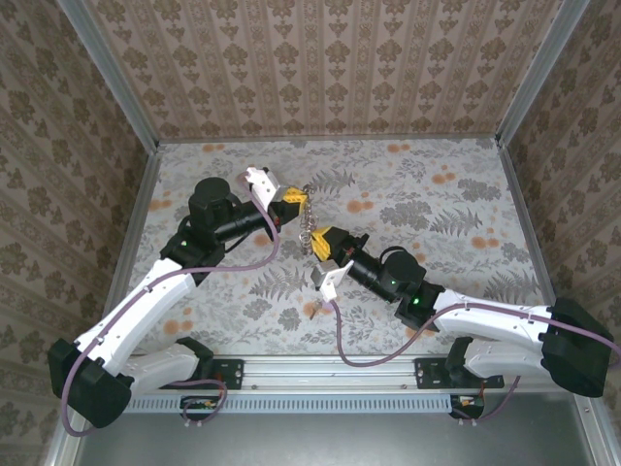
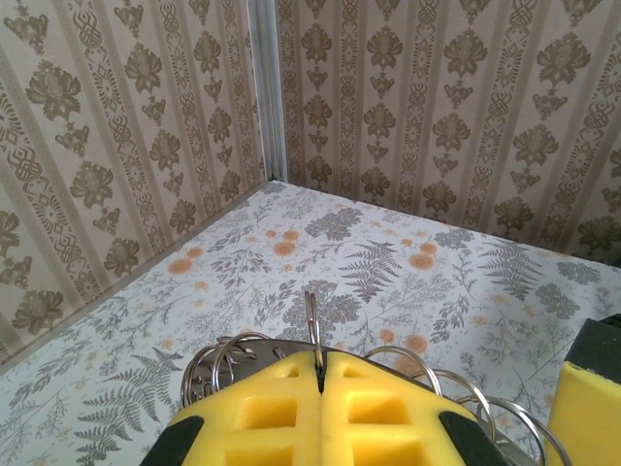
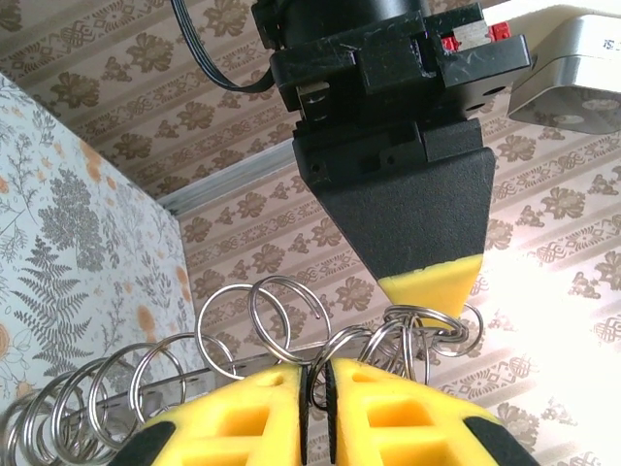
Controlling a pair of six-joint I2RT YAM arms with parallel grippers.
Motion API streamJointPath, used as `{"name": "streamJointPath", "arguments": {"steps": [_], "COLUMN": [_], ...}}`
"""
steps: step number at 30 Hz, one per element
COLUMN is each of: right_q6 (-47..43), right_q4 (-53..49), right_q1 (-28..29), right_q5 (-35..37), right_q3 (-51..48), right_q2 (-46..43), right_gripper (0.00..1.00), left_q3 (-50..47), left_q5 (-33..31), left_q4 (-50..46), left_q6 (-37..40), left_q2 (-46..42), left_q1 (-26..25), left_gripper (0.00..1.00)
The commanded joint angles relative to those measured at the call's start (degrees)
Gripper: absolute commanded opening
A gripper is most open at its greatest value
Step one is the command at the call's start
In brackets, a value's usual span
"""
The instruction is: Put the keys on the keyring
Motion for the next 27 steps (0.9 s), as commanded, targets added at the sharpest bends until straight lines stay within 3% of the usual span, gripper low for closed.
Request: {"name": "streamJointPath", "arguments": {"steps": [1, 11, 17, 27], "right_q6": [0.7, 0.1, 0.8, 2.2], "right_q4": [2.9, 1.9, 2.9, 3.8], "right_q1": [-0.1, -0.1, -0.4, -1.2], "right_q5": [3.3, 4.6, 3.2, 3.2], "right_q3": [-0.2, -0.2, -0.9, -0.7], "right_q2": [-0.5, -1.0, -1.8, -1.6], "right_gripper": [0.17, 0.18, 0.04, 0.01], "left_q3": [-0.2, -0.1, -0.2, 0.0], "left_q5": [1.2, 1.1, 1.1, 1.6], "left_q4": [1.7, 1.5, 1.4, 1.1], "left_q6": [0.3, 0.6, 0.9, 1.3], "left_q2": [-1.7, -1.7, -1.6, -1.0], "left_q1": [-0.9, -0.9, -0.8, -0.7], "left_gripper": [0.0, 0.0, 0.0, 0.0]}}
